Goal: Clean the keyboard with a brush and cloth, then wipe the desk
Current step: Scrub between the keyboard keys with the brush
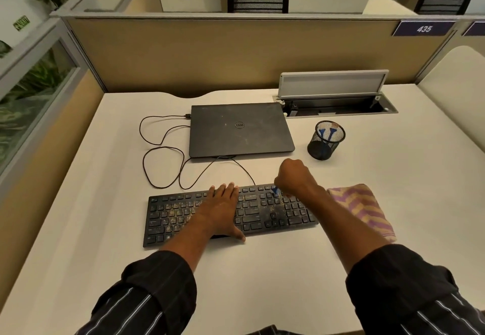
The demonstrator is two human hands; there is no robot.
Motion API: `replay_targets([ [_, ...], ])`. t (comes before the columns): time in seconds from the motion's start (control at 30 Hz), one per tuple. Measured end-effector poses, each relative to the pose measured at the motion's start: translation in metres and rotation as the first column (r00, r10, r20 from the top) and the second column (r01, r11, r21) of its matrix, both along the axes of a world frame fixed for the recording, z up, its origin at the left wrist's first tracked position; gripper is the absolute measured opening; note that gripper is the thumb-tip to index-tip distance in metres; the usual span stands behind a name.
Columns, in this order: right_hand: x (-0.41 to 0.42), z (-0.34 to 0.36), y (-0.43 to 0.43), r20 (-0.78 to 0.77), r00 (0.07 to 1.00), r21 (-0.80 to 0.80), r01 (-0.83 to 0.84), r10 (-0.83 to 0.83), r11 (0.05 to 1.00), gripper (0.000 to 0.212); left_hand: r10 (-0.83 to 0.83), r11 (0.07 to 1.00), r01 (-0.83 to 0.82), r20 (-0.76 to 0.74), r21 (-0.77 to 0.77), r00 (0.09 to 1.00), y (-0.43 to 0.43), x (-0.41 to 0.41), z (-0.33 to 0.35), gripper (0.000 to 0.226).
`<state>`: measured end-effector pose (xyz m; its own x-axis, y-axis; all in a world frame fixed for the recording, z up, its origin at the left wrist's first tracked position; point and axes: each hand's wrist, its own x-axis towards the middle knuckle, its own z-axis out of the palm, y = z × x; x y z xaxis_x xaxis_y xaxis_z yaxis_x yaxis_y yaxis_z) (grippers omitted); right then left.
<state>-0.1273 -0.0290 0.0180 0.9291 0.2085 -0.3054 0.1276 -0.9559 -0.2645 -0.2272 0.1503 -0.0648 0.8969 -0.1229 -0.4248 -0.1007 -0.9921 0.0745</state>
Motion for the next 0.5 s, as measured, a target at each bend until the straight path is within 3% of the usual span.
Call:
replay_targets([
  [0.17,0.008,0.003,-0.011,0.115,0.993,0.034,0.004,-0.008,0.999,0.022,0.023,0.999,-0.023,-0.006,0.03,1.0,-0.005,-0.002,0.004,0.14],
  [0.3,0.001,-0.001,-0.014,0.057,0.997,0.004,-0.042,0.041,0.999,0.025,0.045,0.998,-0.044,-0.022,0.041,0.999,-0.008,-0.002,0.007,0.14],
  [0.5,-0.006,-0.007,-0.008,-0.009,0.999,0.088,-0.038,0.039,0.995,0.02,0.04,0.998,-0.039,-0.032,0.046,0.999,-0.01,-0.002,0.01,0.139],
])
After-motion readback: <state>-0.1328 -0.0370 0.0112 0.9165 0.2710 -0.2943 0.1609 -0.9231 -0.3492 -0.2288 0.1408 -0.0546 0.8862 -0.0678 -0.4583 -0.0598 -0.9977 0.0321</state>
